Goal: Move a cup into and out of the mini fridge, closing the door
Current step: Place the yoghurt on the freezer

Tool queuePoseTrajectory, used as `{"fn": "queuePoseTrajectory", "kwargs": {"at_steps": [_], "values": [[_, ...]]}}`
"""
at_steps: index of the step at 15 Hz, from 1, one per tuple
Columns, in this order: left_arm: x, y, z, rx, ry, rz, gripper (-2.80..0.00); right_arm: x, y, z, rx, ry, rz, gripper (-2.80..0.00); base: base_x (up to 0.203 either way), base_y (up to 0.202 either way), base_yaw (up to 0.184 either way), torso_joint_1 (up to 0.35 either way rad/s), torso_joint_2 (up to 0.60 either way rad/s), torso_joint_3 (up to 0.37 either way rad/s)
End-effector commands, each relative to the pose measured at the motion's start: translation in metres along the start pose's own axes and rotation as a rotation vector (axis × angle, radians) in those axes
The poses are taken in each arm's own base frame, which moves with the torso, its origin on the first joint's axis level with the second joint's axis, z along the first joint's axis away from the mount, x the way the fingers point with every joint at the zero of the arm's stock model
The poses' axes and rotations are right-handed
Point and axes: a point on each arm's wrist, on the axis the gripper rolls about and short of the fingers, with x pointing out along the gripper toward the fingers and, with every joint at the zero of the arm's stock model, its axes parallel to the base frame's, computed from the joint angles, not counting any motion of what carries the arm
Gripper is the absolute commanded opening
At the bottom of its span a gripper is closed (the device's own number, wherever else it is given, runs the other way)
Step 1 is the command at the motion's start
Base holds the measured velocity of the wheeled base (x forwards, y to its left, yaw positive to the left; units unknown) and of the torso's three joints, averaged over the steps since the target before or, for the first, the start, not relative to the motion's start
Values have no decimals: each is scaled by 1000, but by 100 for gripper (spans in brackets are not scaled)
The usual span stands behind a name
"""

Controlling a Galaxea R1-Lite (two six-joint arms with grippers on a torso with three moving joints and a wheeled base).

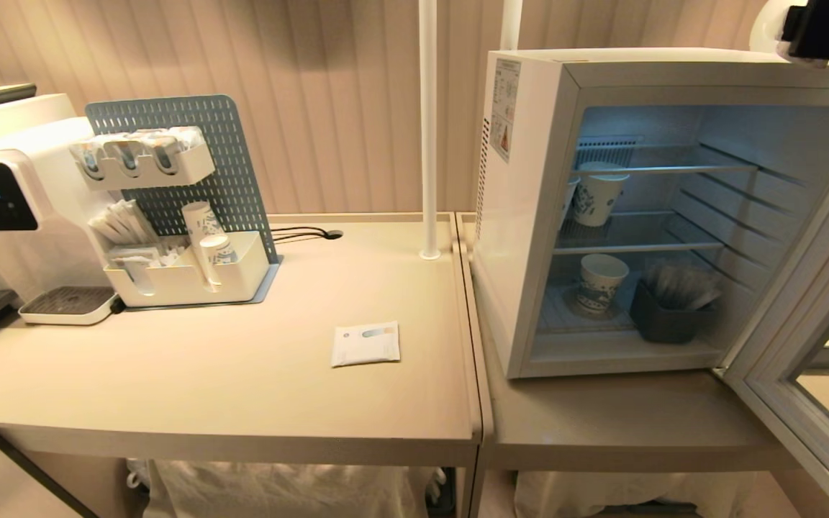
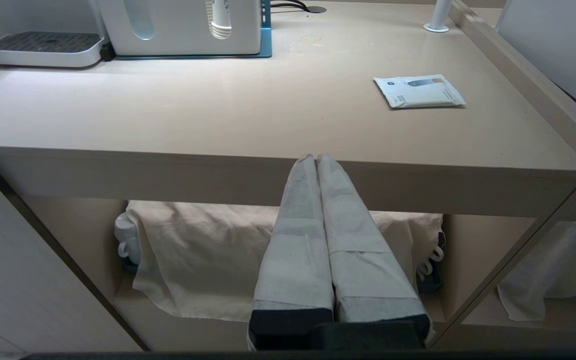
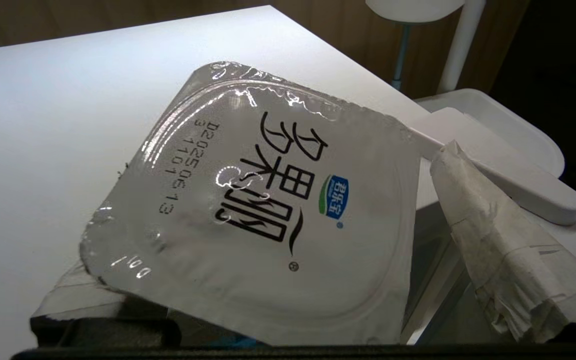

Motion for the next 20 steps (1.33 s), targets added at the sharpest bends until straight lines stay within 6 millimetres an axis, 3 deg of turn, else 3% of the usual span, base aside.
{"fn": "queuePoseTrajectory", "kwargs": {"at_steps": [1, 14, 20], "values": [[0, 0, -1, 0, 4, 1, -280, 5, 3, -4, -6, 11, -2, 0, 0, 0, 0, 0, 0, 0], [0, 0, -1, -6, 6, 2, -280, 49, 23, -28, -4, 16, 10, 0, 0, 0, 0, 0, 0, 0], [0, 0, -1, -6, 4, 2, -280, 32, 14, -17, 6, 5, 32, 0, 0, 0, 0, 0, 0, 0]]}}
